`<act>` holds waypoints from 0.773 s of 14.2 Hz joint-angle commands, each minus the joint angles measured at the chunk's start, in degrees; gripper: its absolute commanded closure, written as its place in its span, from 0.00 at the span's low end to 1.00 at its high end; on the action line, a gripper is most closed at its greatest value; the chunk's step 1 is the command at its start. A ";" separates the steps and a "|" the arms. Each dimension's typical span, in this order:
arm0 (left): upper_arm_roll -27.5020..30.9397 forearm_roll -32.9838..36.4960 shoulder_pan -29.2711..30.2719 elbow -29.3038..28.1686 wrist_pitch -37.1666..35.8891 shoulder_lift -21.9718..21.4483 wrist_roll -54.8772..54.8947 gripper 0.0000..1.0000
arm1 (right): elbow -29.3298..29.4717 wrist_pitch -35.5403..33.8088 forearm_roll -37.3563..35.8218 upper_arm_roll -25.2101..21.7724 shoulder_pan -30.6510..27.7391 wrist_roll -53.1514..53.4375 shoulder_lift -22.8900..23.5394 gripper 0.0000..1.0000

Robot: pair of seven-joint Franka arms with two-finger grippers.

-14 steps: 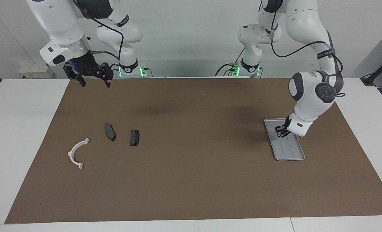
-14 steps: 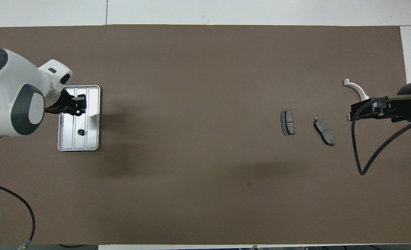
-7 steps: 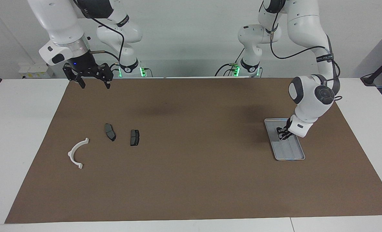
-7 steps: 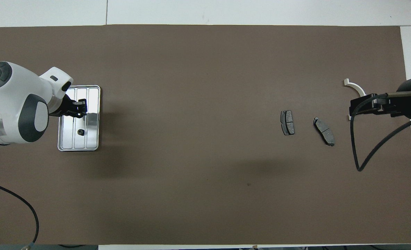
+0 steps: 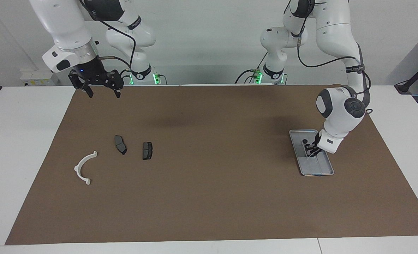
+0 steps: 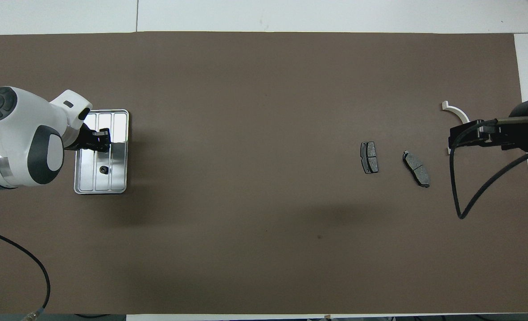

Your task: Pick bearing gear from pile to tray

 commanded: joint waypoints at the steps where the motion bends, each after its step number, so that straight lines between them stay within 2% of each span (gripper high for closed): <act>1: -0.44 -0.38 0.59 -1.14 1.77 -0.34 0.53 1.00 | -0.45 0.86 -0.04 0.60 -0.54 -0.66 0.32 0.00; 2: -0.44 -0.38 0.51 -1.14 1.86 -0.34 0.61 1.00 | -0.45 0.78 -0.04 0.60 -0.71 -0.66 0.32 0.00; 3: -0.44 -0.38 0.59 -1.14 1.60 -0.34 0.53 0.59 | -0.45 0.77 -0.04 0.60 -0.71 -0.66 0.32 0.00; 4: -0.44 -0.38 0.77 -0.44 0.29 -0.51 0.61 0.01 | -0.45 0.86 -0.04 0.68 -0.71 -0.66 0.32 0.00; 7: -0.35 -0.38 1.65 2.46 -8.83 -5.15 0.79 0.00 | -0.45 0.86 -0.04 0.68 -0.54 -0.66 0.32 0.00; 11: -0.27 -0.38 1.65 3.34 -21.31 -16.40 0.61 0.00 | -0.45 0.95 -0.04 0.60 -0.54 -0.58 0.32 0.00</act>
